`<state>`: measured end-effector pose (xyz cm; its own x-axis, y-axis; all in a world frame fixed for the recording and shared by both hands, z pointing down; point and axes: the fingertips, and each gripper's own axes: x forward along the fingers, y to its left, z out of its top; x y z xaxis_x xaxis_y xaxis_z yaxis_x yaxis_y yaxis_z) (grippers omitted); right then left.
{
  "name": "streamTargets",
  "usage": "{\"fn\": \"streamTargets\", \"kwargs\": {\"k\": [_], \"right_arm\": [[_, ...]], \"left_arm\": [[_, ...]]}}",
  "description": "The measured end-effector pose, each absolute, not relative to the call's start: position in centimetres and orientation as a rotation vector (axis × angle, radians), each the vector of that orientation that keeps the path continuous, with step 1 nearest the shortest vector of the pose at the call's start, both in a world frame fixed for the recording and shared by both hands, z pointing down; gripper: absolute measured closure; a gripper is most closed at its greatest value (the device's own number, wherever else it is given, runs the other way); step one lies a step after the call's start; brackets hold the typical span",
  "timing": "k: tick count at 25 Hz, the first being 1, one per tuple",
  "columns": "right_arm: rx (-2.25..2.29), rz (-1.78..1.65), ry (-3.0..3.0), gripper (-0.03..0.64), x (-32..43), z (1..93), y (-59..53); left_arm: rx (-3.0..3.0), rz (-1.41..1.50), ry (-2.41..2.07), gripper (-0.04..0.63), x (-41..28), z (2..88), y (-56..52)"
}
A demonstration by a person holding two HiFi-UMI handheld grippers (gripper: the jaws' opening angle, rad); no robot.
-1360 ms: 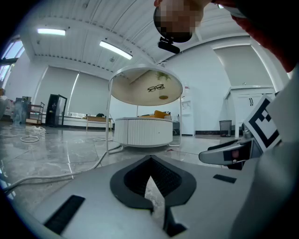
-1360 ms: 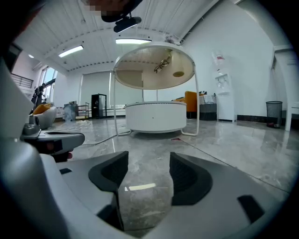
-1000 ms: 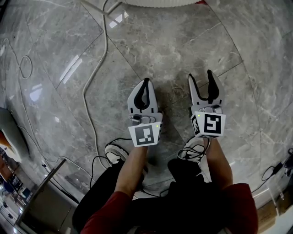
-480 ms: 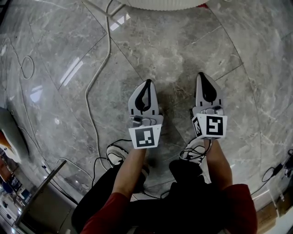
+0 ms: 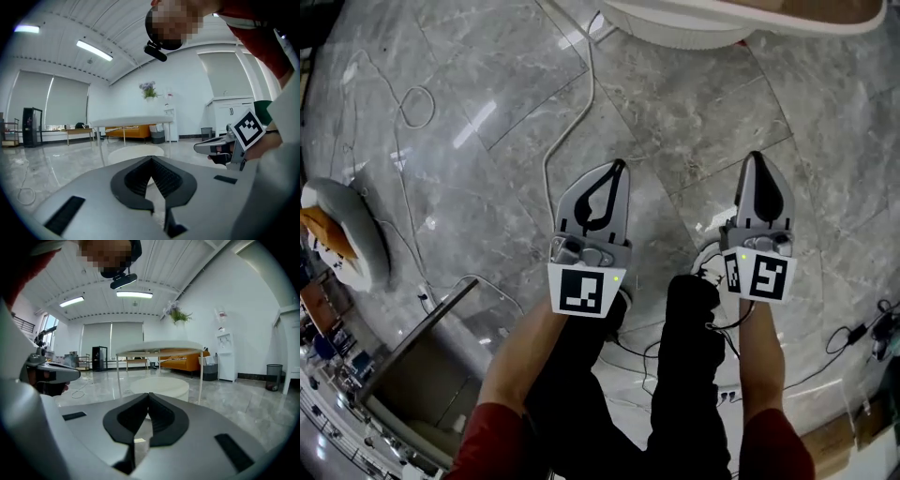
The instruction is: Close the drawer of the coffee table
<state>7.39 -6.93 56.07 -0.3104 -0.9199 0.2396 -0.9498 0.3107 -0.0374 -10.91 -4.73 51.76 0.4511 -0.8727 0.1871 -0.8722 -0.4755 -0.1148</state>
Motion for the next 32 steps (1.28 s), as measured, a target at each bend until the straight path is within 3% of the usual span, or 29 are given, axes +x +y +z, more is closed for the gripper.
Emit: {"fn": "streamTargets", "kwargs": {"k": [10,19,25,32], "right_arm": [[1.635,0.284,-2.404,0.595,5.8,22.1,-5.8],[1.588,0.271,-2.486,0.595,3.9,-0.9,-3.9],[1.728,0.181,-2.544,0.595,4.6,-11.8,-4.1],[1.777,0.034,-2.619,0.595,5.3,-20.2,-3.8]], "left_arm": [[-2.676,-0.376,1.762,0.581,-12.1,18.7,-1.1],[-2.583,-0.23,2.133,0.582,-16.6,-2.9,-0.3],[-2.408,-0.28,2.037,0.583,-19.8,-13.3,0.4],[-2.356,-0.229,2.008,0.581,-21.8,-19.0,0.7]]}}
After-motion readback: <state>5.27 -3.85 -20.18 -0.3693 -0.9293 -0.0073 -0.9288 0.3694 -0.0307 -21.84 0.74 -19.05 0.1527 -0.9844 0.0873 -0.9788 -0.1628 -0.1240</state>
